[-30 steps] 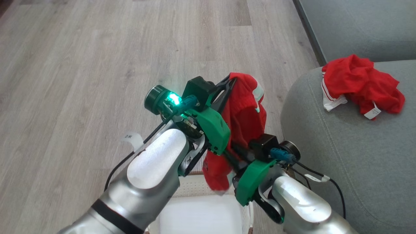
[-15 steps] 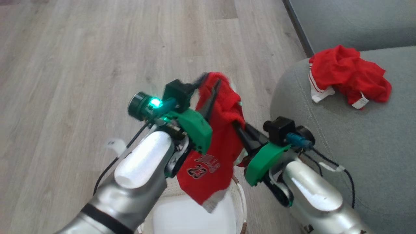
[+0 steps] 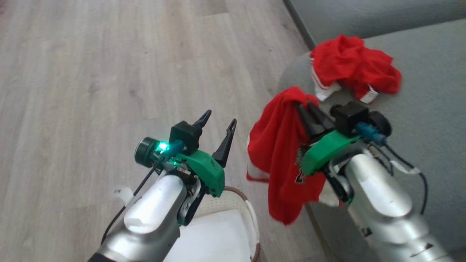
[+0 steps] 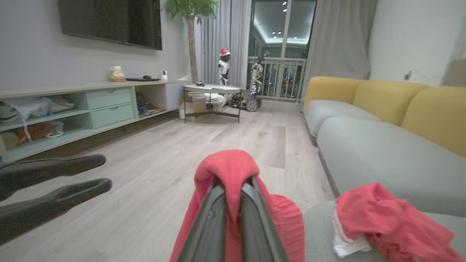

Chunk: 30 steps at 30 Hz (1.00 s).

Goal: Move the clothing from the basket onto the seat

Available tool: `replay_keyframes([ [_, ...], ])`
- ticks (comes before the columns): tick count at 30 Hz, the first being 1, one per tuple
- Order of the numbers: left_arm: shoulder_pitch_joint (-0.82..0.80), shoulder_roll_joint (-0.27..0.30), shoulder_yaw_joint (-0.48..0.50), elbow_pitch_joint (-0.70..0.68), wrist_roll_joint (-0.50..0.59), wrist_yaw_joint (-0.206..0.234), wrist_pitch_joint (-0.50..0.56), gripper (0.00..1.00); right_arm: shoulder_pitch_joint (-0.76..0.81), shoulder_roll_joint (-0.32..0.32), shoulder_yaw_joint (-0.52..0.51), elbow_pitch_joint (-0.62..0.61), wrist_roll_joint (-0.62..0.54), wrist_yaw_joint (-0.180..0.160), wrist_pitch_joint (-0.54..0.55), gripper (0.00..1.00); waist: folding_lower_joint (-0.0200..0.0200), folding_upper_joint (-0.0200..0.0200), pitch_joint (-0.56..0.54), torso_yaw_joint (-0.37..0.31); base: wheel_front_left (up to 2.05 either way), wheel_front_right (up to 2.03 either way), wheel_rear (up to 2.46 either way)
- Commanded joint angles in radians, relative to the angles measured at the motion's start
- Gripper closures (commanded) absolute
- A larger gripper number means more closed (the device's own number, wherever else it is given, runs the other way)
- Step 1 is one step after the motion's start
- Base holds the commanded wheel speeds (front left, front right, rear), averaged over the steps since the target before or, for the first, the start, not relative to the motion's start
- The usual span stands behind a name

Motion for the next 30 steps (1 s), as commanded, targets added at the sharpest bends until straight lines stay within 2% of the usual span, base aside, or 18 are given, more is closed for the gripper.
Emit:
replay_keyframes([
  [1,-0.031,0.013,0.031,-0.028,-0.006,0.004,-0.014,0.00,-0.056,-0.003,-0.003,-0.045,-0.010,0.000,-0.007,1.00,0.0000,0.0000,0.007,-0.044,0.00,0.00,0.00],
  [7,-0.009,0.004,0.024,-0.031,-0.009,0.005,-0.032,0.00,-0.077,-0.046,-0.023,-0.069,-0.020,0.000,-0.007,1.00,0.0000,0.0000,0.024,-0.150,0.00,0.00,0.00],
  [17,-0.004,-0.013,0.008,-0.028,-0.006,0.003,-0.045,0.00,-0.140,-0.093,-0.005,-0.080,-0.004,0.000,-0.007,1.00,0.0000,0.0000,0.072,-0.256,0.00,0.00,0.00],
  [23,-0.010,-0.021,0.001,-0.018,0.000,0.002,-0.051,0.00,-0.199,-0.112,0.020,-0.068,0.021,0.000,-0.006,1.00,0.0000,0.0000,0.108,-0.276,0.00,0.00,0.00],
  [30,-0.012,-0.027,0.002,-0.036,0.008,0.008,-0.054,0.00,-0.324,-0.163,0.021,-0.028,0.052,0.000,0.001,1.00,0.0000,0.0000,0.156,-0.249,0.00,0.00,0.00],
])
